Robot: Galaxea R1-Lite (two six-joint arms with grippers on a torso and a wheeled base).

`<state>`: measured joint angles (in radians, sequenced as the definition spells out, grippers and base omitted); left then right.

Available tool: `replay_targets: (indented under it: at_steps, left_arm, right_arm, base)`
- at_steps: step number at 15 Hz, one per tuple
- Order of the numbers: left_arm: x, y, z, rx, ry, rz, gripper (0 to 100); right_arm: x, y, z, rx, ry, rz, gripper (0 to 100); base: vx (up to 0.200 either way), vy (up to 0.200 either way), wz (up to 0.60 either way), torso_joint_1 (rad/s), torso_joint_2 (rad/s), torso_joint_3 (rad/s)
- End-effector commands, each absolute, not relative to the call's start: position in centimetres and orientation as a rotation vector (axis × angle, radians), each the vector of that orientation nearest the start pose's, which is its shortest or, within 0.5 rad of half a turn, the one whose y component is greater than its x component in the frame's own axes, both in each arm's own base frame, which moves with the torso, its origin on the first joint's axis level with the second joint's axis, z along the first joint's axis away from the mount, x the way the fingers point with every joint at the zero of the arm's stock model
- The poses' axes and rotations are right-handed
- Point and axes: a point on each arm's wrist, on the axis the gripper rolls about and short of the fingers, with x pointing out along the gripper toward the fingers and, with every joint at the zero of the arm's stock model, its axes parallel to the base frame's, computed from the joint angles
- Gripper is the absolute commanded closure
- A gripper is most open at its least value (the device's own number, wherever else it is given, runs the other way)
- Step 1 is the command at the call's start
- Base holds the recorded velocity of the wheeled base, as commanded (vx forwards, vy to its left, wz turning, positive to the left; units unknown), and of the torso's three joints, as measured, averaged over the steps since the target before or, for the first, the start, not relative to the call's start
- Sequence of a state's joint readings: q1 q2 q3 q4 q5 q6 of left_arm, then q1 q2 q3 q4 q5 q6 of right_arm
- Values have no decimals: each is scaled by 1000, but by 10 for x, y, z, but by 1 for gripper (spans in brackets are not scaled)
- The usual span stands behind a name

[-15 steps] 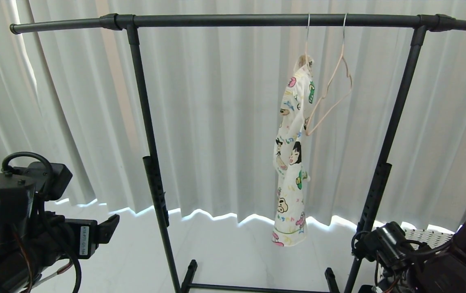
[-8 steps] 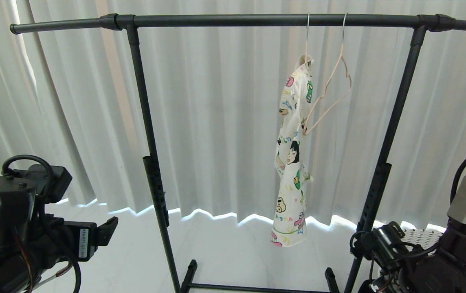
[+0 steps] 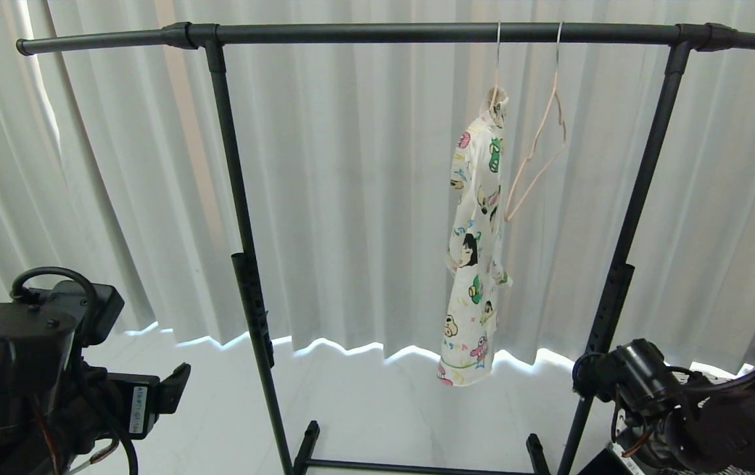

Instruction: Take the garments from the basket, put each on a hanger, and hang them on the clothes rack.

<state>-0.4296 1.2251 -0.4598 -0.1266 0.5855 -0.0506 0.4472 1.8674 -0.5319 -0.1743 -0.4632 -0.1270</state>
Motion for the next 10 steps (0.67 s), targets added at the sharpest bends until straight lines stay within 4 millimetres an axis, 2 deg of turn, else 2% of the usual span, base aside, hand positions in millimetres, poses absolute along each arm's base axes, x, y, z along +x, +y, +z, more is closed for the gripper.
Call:
replay_targets:
  at_steps: [1,5,10]
  left_arm:
    - [139,-60,154,268,536,109,0]
    - [135,-60,143,245,499,90,0]
    - [127,-57,140,202,476,-2,0]
  right_arm:
    - [222,98,122,-543,873,51,100]
    - [216,97,184,-514,798,52,100]
    - [211,107,230,-516,753,94,100]
  base:
    - [-200,0,0,2,2,-2]
    - [-200,0,0,0,2,2]
    - [-200,0,0,0,4,4]
